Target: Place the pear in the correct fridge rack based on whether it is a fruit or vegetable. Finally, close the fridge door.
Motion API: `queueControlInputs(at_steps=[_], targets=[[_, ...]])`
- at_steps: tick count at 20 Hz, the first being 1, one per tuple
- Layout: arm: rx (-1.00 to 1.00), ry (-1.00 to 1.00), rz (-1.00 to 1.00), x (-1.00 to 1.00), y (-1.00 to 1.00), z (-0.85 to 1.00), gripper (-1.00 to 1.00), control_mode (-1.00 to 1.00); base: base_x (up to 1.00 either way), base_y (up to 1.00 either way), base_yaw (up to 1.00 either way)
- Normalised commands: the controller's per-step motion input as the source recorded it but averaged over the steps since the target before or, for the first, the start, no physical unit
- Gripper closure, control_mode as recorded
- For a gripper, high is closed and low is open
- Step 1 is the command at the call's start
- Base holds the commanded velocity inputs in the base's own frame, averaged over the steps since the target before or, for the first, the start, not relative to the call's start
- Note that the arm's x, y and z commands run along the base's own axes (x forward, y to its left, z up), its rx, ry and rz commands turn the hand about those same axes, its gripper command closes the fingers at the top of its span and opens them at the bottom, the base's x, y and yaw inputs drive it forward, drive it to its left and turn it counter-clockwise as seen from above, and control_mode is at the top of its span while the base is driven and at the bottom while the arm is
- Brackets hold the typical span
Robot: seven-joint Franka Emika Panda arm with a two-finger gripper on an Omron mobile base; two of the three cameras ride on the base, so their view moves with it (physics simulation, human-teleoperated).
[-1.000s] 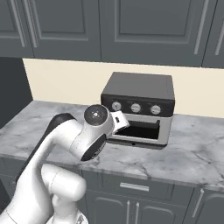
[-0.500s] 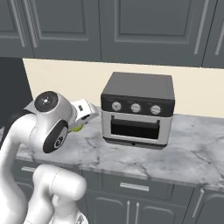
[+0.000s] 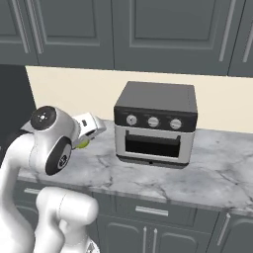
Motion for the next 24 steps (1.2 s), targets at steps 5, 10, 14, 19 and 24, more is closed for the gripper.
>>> queueControlInputs(at_steps=[5, 10, 14, 19, 24], targets=[[-0.06, -0.12, 0.19, -0.61, 0.31, -0.13, 1.00, -1.00, 0.00, 0.00, 0.00], [-0.10, -0.10, 0.53, -1.00, 0.32, -0.21, 1.00, -1.00, 0.00, 0.00, 0.00], [-0.07, -0.06, 0.58, -1.00, 0.04, -0.21, 1.00, -1.00, 0.00, 0.00, 0.00], [-0.04, -0.02, 0.37, -0.50, 0.02, -0.12, 1.00, -1.00, 0.00, 0.00, 0.00], [0.00, 0.00, -0.03, 0.66, 0.18, 0.00, 1.00, -1.00, 0.00, 0.00, 0.00]])
